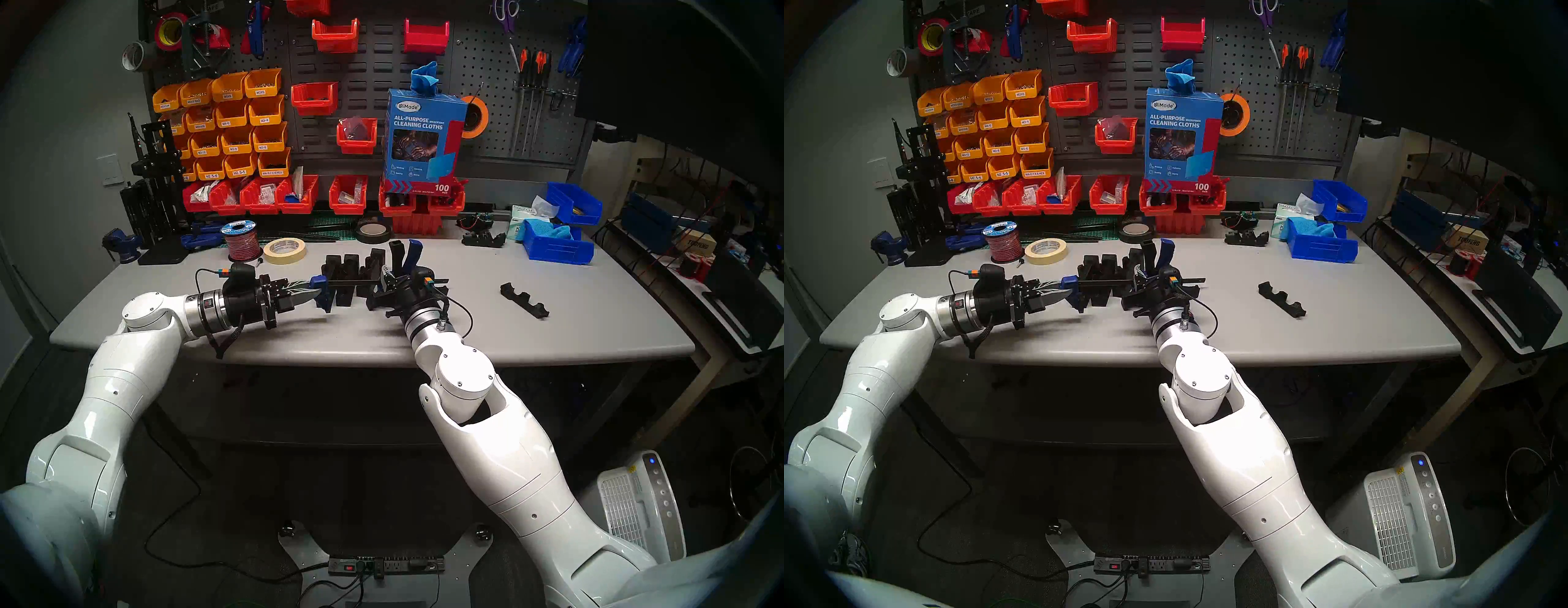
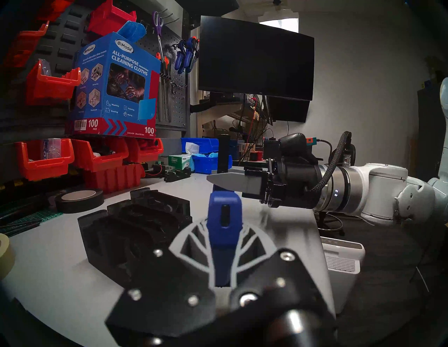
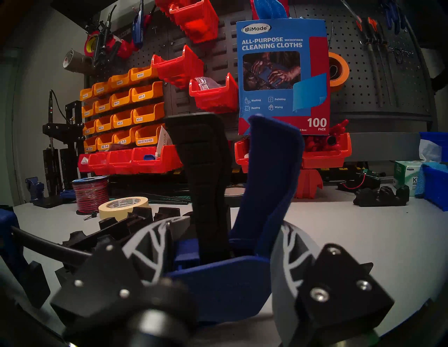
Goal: Clamp the two 3D printed pieces together with the clamp
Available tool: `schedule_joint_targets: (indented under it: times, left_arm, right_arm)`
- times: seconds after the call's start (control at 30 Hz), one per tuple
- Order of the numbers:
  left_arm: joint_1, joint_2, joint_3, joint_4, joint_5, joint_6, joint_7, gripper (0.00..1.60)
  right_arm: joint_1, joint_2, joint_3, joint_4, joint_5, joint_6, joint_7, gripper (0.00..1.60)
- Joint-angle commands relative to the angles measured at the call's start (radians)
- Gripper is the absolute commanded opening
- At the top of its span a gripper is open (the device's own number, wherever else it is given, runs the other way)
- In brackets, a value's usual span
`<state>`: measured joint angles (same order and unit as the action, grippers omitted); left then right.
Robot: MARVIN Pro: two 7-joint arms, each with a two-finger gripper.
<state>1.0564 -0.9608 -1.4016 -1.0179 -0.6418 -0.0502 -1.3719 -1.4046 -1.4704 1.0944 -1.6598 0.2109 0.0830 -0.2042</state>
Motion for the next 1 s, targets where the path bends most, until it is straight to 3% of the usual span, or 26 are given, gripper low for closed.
schedule_joint_targets:
  times: [0.0, 0.97]
  left_arm:
    - [-0.049, 0.008, -0.034, -0.001, -0.018, -0.003, 0.016, 0.0]
    - [-0.056, 0.004, -0.039, 0.01, -0.012, -0.006, 0.014, 0.0]
  right_arm:
    - [0.011, 0.015, 0.019, -0.047, 0.005, -0.002, 0.008, 0.0]
    - [0.015, 0.047, 0.044, -0.054, 0.01, 0.009, 0.023, 0.0]
